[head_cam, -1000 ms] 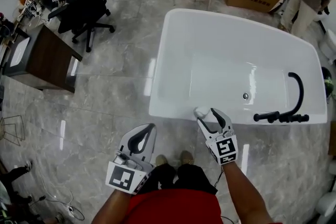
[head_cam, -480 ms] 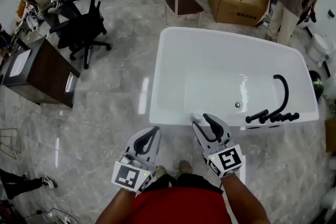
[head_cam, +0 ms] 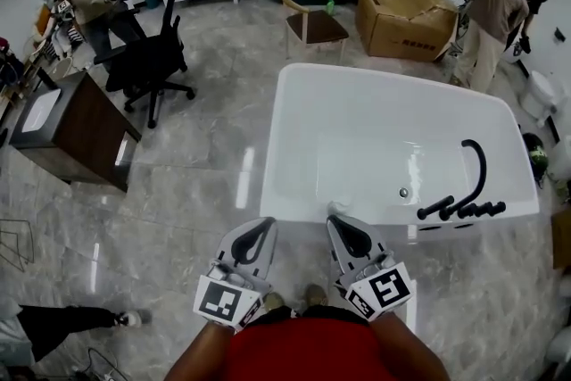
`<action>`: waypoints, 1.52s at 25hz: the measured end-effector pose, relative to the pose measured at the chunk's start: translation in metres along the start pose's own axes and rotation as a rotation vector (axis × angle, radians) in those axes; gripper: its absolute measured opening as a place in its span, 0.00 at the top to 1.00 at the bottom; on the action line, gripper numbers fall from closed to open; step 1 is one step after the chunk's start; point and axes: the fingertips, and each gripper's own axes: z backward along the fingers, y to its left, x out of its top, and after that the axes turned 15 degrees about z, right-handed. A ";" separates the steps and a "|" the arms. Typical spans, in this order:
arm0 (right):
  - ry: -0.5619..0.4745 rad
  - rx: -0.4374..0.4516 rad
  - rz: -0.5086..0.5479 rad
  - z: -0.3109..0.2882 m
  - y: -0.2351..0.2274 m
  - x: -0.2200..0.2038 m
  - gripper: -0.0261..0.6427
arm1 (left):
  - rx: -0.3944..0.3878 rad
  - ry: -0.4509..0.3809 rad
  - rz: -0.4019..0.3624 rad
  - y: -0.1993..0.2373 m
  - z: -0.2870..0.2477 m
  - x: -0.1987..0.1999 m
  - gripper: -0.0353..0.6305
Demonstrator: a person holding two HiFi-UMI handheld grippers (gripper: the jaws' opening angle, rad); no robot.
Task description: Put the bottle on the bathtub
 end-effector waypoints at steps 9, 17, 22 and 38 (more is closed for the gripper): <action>0.021 0.017 0.003 -0.004 0.014 0.001 0.95 | 0.010 -0.002 0.008 0.002 0.009 0.004 0.93; 0.015 0.015 0.013 -0.001 0.014 0.000 0.95 | 0.016 -0.003 0.007 0.002 0.011 0.002 0.93; 0.017 0.016 0.017 0.002 0.015 0.000 0.95 | 0.018 -0.006 0.005 0.001 0.011 0.004 0.93; 0.020 -0.003 -0.010 0.017 0.010 -0.013 0.95 | 0.037 0.002 0.000 -0.007 0.014 -0.003 0.93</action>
